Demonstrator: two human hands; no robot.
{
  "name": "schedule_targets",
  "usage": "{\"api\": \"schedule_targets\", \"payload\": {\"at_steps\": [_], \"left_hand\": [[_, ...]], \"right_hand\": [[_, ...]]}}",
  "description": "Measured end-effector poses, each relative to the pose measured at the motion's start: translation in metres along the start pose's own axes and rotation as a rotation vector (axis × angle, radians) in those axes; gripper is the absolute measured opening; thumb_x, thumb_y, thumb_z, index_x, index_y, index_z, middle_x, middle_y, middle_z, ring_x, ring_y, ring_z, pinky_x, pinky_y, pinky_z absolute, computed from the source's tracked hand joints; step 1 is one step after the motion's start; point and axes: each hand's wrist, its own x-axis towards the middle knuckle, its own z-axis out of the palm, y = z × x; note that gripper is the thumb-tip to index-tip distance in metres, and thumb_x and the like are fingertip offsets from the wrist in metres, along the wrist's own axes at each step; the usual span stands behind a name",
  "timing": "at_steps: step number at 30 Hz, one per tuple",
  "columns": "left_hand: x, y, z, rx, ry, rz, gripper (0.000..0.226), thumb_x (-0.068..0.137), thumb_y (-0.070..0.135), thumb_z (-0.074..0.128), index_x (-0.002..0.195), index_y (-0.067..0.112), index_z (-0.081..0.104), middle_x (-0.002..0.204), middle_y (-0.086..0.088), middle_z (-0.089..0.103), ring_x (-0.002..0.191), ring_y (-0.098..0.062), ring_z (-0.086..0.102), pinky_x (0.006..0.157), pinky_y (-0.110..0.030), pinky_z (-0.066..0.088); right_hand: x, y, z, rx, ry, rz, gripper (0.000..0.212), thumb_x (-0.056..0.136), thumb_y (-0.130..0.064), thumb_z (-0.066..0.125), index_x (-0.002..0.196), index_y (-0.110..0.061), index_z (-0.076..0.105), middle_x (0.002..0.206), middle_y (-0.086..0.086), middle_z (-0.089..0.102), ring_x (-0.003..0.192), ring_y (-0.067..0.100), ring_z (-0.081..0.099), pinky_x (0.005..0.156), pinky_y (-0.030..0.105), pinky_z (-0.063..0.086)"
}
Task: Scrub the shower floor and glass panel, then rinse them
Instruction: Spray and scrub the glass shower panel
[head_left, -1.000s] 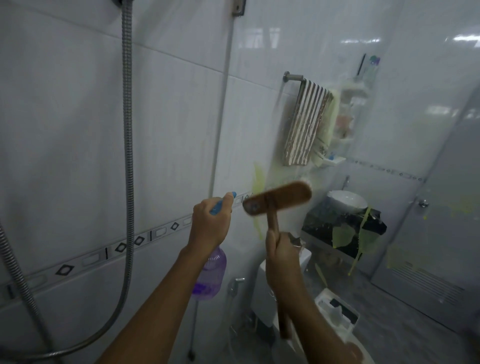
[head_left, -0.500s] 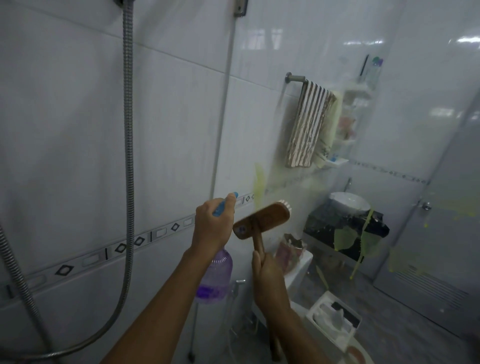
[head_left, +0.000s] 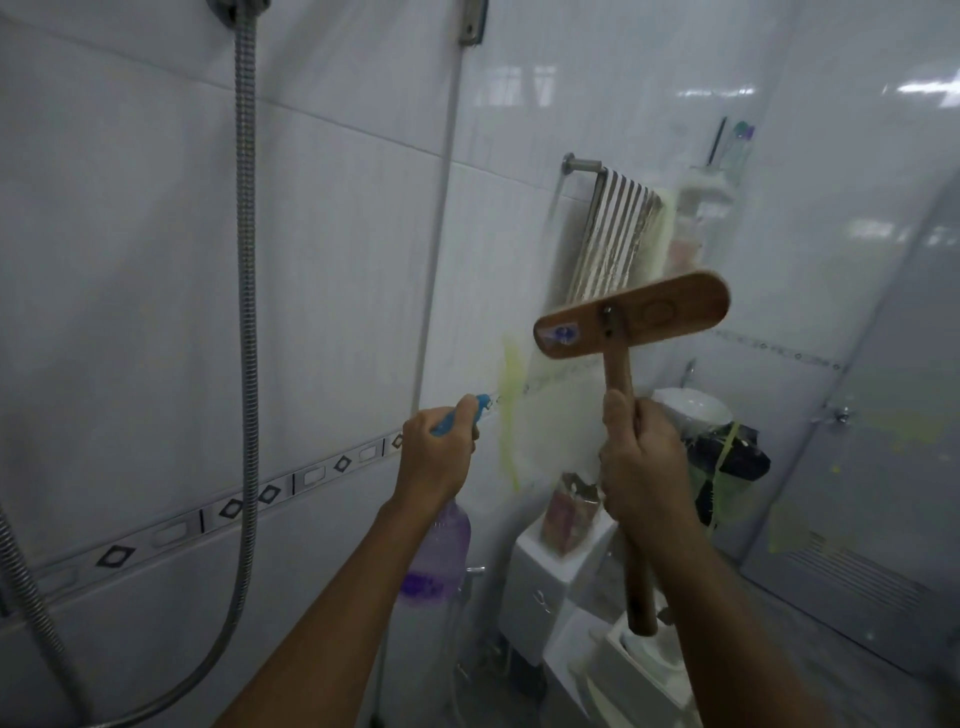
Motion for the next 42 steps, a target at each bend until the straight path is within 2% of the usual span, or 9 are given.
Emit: {"api": "schedule_targets", "payload": {"at_steps": [7,12,17,21,25,31,35,40,42], "left_hand": [[0.009,0.006,0.009,0.013,-0.016,0.004,0.047,0.098,0.044,0.055,0.073,0.007,0.069,0.077,-0.021,0.07,0.063,-0.024,0.062,0.066,-0.053,0.058],[0.011,0.012,0.006,0.015,-0.036,0.003,0.05,0.098,0.043,0.056,0.07,0.003,0.068,0.072,-0.019,0.069,0.06,-0.02,0.061,0.063,-0.041,0.056],[0.004,0.008,-0.002,0.013,0.034,0.028,0.06,0.083,0.062,0.052,0.07,0.007,0.071,0.069,-0.016,0.069,0.061,-0.025,0.063,0.062,-0.052,0.057],[-0.002,0.005,-0.011,0.019,0.074,0.09,0.056,0.097,0.046,0.051,0.072,-0.001,0.067,0.069,-0.018,0.067,0.059,-0.021,0.06,0.055,-0.046,0.054],[-0.005,0.0,-0.017,0.037,0.068,0.116,0.053,0.1,0.038,0.054,0.071,-0.004,0.065,0.065,-0.017,0.064,0.055,-0.014,0.057,0.054,-0.034,0.046],[0.028,0.008,-0.028,0.002,0.093,0.148,0.05,0.099,0.034,0.057,0.074,-0.008,0.066,0.059,-0.013,0.062,0.05,-0.011,0.053,0.05,-0.033,0.042],[0.044,0.017,-0.033,-0.053,0.064,0.173,0.045,0.1,0.032,0.057,0.075,-0.004,0.068,0.067,-0.019,0.066,0.057,-0.016,0.058,0.054,-0.041,0.052],[0.045,0.018,-0.046,-0.106,0.023,0.197,0.046,0.1,0.033,0.056,0.077,-0.004,0.069,0.073,-0.026,0.066,0.06,-0.02,0.059,0.058,-0.036,0.05],[0.044,0.017,-0.049,-0.098,0.005,0.198,0.049,0.099,0.037,0.056,0.077,-0.006,0.068,0.073,-0.026,0.064,0.06,-0.021,0.059,0.058,-0.038,0.05]], "right_hand": [[-0.014,0.009,-0.001,-0.049,-0.072,0.064,0.031,0.101,-0.04,0.042,0.091,-0.017,0.059,0.069,0.008,0.053,0.059,0.021,0.049,0.055,0.037,0.044],[-0.035,0.034,0.002,-0.072,-0.131,0.11,0.03,0.103,-0.037,0.041,0.091,-0.017,0.06,0.07,0.008,0.056,0.058,0.019,0.05,0.053,0.035,0.045],[-0.077,0.092,0.022,-0.228,-0.239,0.228,0.028,0.102,-0.044,0.038,0.097,-0.024,0.058,0.073,0.0,0.061,0.061,0.01,0.056,0.055,0.023,0.044],[-0.093,0.102,0.041,-0.22,-0.308,0.312,0.027,0.101,-0.041,0.042,0.09,-0.024,0.06,0.077,-0.005,0.06,0.069,0.008,0.057,0.059,0.016,0.041],[-0.044,0.05,0.059,-0.156,-0.144,0.126,0.027,0.102,-0.038,0.042,0.085,-0.025,0.058,0.076,0.0,0.061,0.067,0.013,0.058,0.063,0.027,0.053],[0.057,-0.04,0.073,0.122,0.133,-0.162,0.035,0.101,-0.043,0.045,0.08,-0.019,0.059,0.071,0.016,0.058,0.056,0.02,0.051,0.049,0.036,0.047],[-0.006,0.034,0.106,0.024,0.08,0.006,0.038,0.098,-0.05,0.042,0.08,-0.021,0.059,0.069,0.005,0.058,0.059,0.017,0.054,0.057,0.037,0.05],[-0.093,0.131,0.136,-0.229,-0.156,0.476,0.041,0.098,-0.049,0.04,0.087,-0.019,0.066,0.08,0.003,0.066,0.077,0.018,0.064,0.08,0.043,0.054],[-0.083,0.12,0.141,-0.147,-0.122,0.448,0.049,0.095,-0.055,0.038,0.084,-0.017,0.066,0.076,0.005,0.066,0.074,0.02,0.064,0.076,0.044,0.054]]}}
